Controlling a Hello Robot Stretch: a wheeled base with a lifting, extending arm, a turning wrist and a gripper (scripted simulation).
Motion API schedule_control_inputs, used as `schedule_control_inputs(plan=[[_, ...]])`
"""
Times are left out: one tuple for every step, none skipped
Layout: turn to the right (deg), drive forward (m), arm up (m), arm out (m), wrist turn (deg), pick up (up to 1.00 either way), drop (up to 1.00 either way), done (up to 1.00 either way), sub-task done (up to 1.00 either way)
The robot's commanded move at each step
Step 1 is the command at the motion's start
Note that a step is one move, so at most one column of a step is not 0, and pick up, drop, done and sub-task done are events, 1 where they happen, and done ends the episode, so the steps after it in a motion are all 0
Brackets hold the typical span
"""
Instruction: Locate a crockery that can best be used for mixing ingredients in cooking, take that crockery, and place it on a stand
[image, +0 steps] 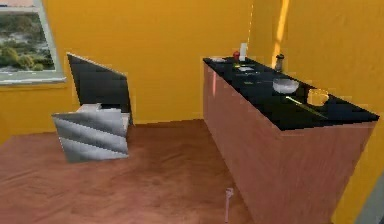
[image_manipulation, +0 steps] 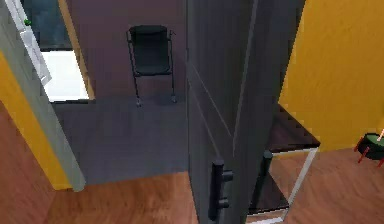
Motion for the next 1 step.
schedule_control_inputs(plan=[[3.0, 0.0, 0.0, 0.0, 0.0, 0.0, 0.0, 0.0, 0.0]])
